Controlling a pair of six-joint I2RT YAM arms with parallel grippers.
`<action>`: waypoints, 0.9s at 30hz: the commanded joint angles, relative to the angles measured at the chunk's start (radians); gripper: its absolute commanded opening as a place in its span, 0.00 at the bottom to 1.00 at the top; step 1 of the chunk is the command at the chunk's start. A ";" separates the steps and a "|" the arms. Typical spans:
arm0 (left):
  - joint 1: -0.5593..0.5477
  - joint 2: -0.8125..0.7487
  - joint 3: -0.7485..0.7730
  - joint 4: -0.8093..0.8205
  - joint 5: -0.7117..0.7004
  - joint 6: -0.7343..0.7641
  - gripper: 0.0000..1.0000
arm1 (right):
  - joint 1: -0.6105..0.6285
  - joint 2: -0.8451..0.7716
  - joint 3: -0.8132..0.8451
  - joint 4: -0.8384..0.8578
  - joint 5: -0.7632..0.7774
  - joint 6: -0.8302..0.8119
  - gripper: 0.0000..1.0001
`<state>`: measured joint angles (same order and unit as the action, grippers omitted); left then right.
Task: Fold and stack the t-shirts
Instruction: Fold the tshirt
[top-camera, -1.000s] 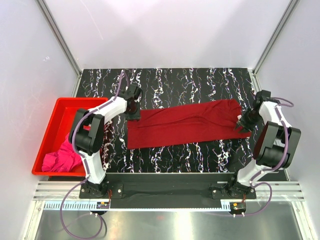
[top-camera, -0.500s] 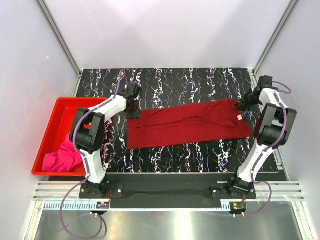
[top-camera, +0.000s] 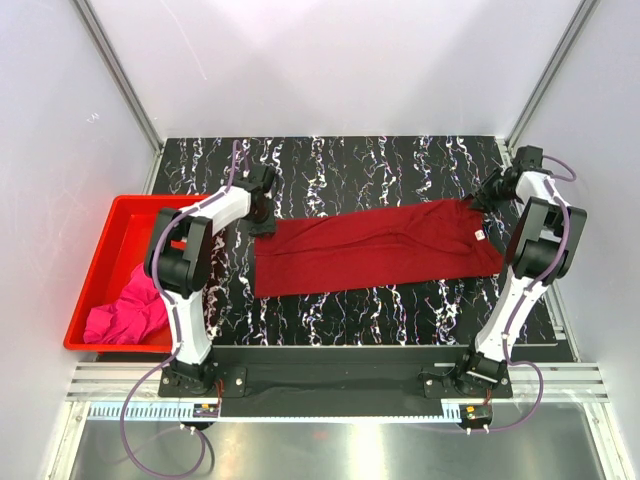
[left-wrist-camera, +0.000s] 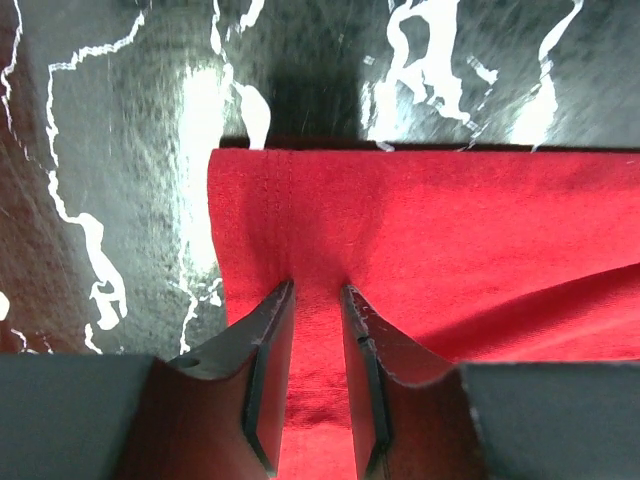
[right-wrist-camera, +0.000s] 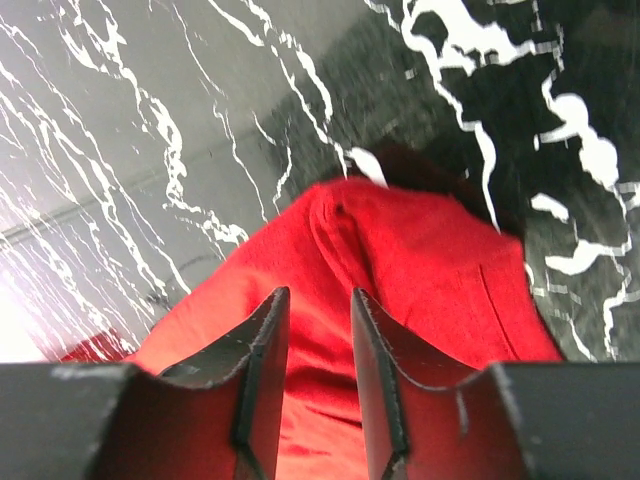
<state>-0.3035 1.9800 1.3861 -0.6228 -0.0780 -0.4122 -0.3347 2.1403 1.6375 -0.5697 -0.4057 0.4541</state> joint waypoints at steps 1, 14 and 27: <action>0.004 0.017 0.045 0.015 0.035 -0.022 0.30 | 0.003 0.036 0.051 0.011 -0.027 -0.022 0.37; 0.027 0.060 0.067 0.008 0.035 -0.027 0.30 | 0.014 0.121 0.104 0.013 0.002 -0.017 0.37; 0.060 0.132 0.114 -0.034 0.046 -0.062 0.24 | 0.010 0.109 0.222 -0.113 0.246 -0.083 0.00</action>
<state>-0.2539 2.0640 1.5036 -0.6556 -0.0368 -0.4614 -0.3271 2.2982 1.8240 -0.6498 -0.2787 0.4038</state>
